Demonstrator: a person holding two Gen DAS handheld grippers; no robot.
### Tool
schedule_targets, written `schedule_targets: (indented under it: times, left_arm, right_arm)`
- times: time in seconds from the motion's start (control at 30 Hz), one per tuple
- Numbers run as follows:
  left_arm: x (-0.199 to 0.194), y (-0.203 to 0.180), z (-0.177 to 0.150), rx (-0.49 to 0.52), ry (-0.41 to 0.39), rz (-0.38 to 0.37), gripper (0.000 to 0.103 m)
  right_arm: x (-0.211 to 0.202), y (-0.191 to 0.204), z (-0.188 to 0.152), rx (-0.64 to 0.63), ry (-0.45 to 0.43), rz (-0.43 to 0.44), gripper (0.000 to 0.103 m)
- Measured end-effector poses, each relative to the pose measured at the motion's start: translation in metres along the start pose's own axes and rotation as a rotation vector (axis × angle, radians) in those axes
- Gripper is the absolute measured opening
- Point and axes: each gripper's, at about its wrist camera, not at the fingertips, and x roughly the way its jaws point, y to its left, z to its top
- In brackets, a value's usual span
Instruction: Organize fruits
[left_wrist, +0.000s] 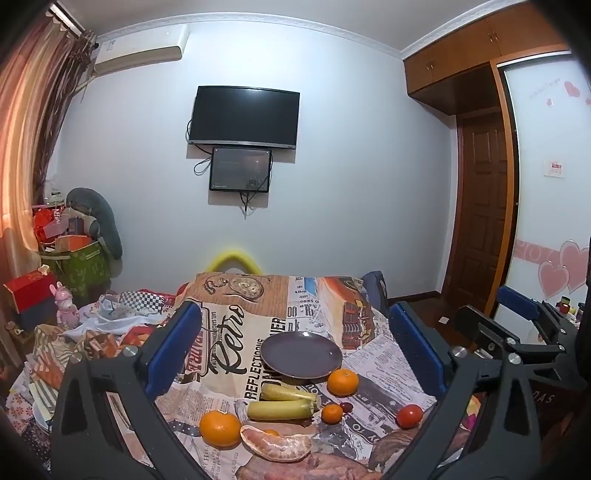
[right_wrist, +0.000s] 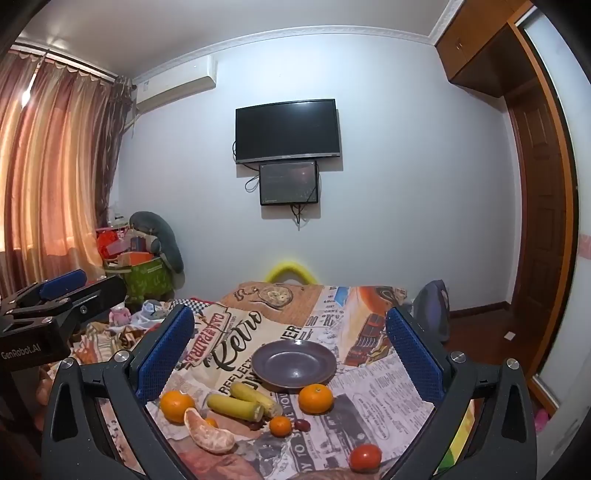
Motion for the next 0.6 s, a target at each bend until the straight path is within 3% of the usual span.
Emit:
schedule_targets:
  times: [0.6]
  left_arm:
    - [0.0021,0.0024,-0.0035,-0.010,0.003,0.006,0.103]
  right_arm:
    - [0.0003,0.0021,-0.0007,-0.002,-0.002,-0.004,0.103]
